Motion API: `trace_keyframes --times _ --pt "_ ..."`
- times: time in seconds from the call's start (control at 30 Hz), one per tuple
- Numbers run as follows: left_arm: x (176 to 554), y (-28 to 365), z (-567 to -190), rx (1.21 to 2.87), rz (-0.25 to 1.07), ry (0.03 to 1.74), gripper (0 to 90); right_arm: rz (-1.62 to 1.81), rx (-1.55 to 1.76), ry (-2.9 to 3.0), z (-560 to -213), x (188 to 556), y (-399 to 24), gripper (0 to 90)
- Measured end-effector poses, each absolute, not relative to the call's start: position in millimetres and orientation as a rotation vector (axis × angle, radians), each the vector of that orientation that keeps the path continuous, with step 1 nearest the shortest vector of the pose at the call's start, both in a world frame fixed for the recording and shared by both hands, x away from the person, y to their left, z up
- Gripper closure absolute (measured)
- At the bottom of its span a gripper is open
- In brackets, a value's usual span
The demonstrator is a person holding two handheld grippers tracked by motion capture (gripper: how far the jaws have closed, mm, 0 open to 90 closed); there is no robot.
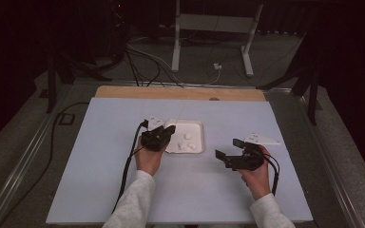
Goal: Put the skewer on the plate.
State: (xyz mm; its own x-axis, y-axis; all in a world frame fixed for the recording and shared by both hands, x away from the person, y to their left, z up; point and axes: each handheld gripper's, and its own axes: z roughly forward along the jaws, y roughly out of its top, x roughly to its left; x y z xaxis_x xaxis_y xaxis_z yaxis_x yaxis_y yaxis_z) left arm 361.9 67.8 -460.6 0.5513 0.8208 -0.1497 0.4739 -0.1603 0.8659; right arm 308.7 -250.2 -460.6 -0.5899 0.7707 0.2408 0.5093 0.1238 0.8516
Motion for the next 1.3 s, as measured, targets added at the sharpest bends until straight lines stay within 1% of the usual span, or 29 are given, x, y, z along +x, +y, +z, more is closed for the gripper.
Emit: trace_keyframes --times 0.23,0.6,0.83,1.3 --pt "369.5 58.4 -472.6 1.827 0.433 1.118 90.0 1.480 1.267 2.109 -456.0 303.6 -261.0 4.4" --pt "374.7 48.8 -493.3 1.847 0.425 1.188 90.0 1.472 1.258 2.115 -456.2 302.7 -260.7 4.4" --pt "374.4 46.3 -507.5 1.857 0.421 1.254 90.0 1.475 1.256 2.110 -455.4 302.0 -260.9 4.5" --pt "375.5 45.7 -520.9 1.886 0.407 1.371 89.8 1.476 1.245 2.116 -455.7 301.8 -259.6 4.6"
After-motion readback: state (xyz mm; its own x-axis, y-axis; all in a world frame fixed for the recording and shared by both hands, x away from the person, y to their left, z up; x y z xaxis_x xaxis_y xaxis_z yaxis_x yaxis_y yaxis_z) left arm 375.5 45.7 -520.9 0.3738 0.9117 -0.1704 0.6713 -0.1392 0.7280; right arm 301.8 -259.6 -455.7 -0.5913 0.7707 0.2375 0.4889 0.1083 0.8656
